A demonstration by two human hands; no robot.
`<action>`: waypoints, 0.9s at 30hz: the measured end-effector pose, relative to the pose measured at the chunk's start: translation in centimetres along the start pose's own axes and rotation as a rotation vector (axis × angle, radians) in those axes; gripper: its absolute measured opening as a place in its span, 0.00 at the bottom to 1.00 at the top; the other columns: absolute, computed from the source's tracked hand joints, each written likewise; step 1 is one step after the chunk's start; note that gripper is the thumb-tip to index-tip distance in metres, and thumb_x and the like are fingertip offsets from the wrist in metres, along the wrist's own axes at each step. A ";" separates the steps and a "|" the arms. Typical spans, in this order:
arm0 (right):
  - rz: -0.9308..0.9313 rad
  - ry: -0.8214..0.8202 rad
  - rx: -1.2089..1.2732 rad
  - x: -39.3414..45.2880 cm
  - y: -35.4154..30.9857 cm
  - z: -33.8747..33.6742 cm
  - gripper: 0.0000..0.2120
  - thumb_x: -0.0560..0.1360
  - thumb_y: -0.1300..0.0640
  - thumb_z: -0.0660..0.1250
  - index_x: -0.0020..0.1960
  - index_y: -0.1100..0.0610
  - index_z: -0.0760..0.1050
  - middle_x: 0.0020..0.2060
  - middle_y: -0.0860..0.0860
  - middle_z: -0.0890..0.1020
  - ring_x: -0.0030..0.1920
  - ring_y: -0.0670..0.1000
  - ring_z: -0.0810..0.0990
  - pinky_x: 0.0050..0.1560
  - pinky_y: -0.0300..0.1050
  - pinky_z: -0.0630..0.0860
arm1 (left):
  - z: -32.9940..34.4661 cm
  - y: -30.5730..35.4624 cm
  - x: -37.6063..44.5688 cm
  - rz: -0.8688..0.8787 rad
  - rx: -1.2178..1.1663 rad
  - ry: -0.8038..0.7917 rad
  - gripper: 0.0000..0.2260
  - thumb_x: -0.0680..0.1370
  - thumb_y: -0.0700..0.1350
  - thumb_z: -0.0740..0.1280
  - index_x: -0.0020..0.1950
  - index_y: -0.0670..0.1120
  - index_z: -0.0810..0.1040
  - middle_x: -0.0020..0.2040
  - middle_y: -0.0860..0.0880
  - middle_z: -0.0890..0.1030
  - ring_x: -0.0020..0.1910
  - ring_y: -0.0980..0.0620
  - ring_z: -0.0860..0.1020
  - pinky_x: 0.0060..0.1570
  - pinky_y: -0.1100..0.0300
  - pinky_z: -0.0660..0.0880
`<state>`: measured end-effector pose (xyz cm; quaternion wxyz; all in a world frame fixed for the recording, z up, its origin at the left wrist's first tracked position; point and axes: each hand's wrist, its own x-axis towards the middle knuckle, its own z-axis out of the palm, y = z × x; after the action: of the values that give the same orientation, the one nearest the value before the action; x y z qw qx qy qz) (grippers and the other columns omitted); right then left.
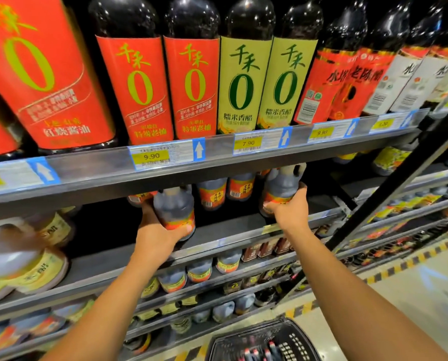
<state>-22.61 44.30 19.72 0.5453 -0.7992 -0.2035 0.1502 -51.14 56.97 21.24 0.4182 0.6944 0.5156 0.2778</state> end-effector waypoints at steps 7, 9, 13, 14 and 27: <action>0.000 -0.010 -0.050 2.0 -0.1 0.0 0.40 0.70 0.68 0.79 0.75 0.56 0.63 0.57 0.55 0.82 0.53 0.58 0.83 0.46 0.47 0.78 | -0.5 0.3 2.4 -0.020 0.023 -0.054 0.39 0.70 0.46 0.84 0.73 0.46 0.64 0.59 0.51 0.74 0.53 0.47 0.76 0.53 0.55 0.73; 0.005 -0.009 -0.030 2.4 0.1 0.2 0.40 0.70 0.70 0.79 0.75 0.56 0.63 0.56 0.54 0.82 0.53 0.57 0.83 0.41 0.40 0.77 | -0.4 0.4 2.9 -0.003 0.002 -0.045 0.35 0.70 0.44 0.84 0.68 0.49 0.65 0.58 0.51 0.76 0.53 0.47 0.78 0.53 0.55 0.73; 0.102 -0.078 0.147 3.2 -0.2 0.8 0.38 0.67 0.72 0.77 0.69 0.48 0.67 0.57 0.51 0.82 0.58 0.57 0.82 0.51 0.49 0.83 | -0.5 0.8 3.4 0.024 -0.018 -0.020 0.32 0.70 0.42 0.83 0.64 0.52 0.65 0.59 0.50 0.77 0.55 0.48 0.77 0.54 0.55 0.72; 0.131 -0.094 0.271 3.4 -0.5 0.9 0.30 0.70 0.69 0.75 0.64 0.46 0.70 0.56 0.50 0.82 0.59 0.58 0.81 0.53 0.55 0.83 | -0.4 0.8 3.6 0.028 -0.013 -0.020 0.31 0.71 0.41 0.83 0.64 0.51 0.66 0.60 0.49 0.77 0.56 0.48 0.77 0.54 0.56 0.72; 0.528 -0.181 1.112 7.2 -2.1 2.4 0.14 0.84 0.42 0.58 0.60 0.47 0.77 0.66 0.54 0.79 0.62 0.59 0.78 0.65 0.54 0.73 | 0.3 -0.5 5.3 0.043 0.024 -0.011 0.39 0.71 0.44 0.84 0.76 0.44 0.68 0.73 0.43 0.76 0.72 0.40 0.76 0.64 0.56 0.70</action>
<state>-17.77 50.45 20.63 0.8050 -0.4029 0.0642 0.4307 -49.47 62.00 20.46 0.4064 0.7118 0.5016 0.2767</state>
